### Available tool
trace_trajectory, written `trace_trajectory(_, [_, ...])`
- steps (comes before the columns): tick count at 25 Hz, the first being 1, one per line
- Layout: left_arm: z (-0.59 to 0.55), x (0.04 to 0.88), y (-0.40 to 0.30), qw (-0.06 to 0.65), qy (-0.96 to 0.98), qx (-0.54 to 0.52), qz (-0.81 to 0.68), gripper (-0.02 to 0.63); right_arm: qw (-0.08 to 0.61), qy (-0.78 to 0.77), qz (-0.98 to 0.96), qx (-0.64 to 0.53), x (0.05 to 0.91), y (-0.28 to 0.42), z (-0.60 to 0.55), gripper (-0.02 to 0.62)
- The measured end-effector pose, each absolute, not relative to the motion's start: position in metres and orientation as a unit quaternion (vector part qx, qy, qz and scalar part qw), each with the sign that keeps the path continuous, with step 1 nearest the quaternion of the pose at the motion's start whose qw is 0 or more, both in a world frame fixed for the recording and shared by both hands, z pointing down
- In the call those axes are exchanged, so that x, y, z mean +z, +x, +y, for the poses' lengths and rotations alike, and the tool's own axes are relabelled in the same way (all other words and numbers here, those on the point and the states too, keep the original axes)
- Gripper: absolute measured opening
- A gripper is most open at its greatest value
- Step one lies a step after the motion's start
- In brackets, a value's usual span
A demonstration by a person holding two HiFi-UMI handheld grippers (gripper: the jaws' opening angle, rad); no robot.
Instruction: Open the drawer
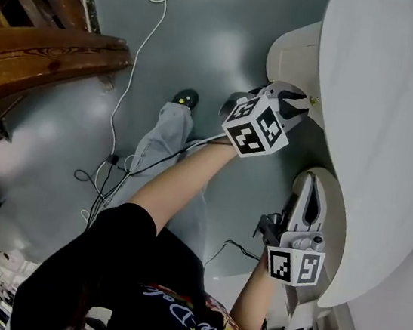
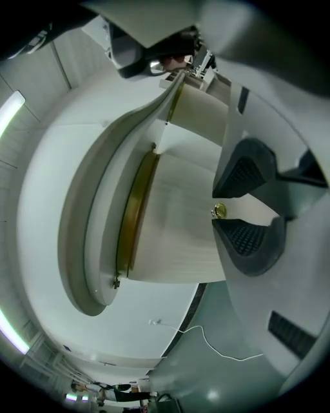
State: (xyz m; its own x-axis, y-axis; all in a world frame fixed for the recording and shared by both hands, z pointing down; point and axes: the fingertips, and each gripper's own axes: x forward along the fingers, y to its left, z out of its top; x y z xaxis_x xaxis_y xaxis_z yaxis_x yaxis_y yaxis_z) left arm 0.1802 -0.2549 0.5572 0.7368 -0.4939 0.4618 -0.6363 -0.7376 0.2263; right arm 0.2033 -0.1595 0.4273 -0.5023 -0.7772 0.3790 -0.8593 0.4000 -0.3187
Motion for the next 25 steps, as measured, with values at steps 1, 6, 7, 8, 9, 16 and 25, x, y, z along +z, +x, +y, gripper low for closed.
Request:
trace_trajectory(1, [-0.259,0.562,0.183,0.189,0.911,0.195,-0.310,0.084,0.085,0.492,-0.831,0.243,0.428,0.204,-0.162,0.001])
trace_trajectory(6, [-0.267,0.580,0.198,0.211,0.905,0.205,-0.308,0.129,0.088,0.496,-0.828,0.247,0.427,0.205,-0.164,0.001])
trace_trajectory(7, [-0.268,0.583,0.200,0.213,0.904,0.206,-0.308,0.129,0.089,0.496,-0.828,0.246,0.427,0.205,-0.164,0.001])
trace_trajectory(8, [-0.269,0.585,0.202,0.214,0.903,0.208,-0.308,0.130,0.090,0.496,-0.828,0.246,0.428,0.205,-0.164,0.001])
trace_trajectory(9, [-0.270,0.588,0.205,0.215,0.903,0.211,-0.307,0.129,0.091,0.496,-0.828,0.246,0.428,0.206,-0.164,0.001])
trace_trajectory(16, [-0.276,0.596,0.212,0.219,0.898,0.211,-0.318,0.129,0.097,0.502,-0.823,0.246,0.431,0.213,-0.164,0.001])
trace_trajectory(25, [-0.278,0.593,0.210,0.203,0.899,0.217,-0.322,0.098,0.100,0.507,-0.821,0.244,0.430,0.214,-0.165,0.002])
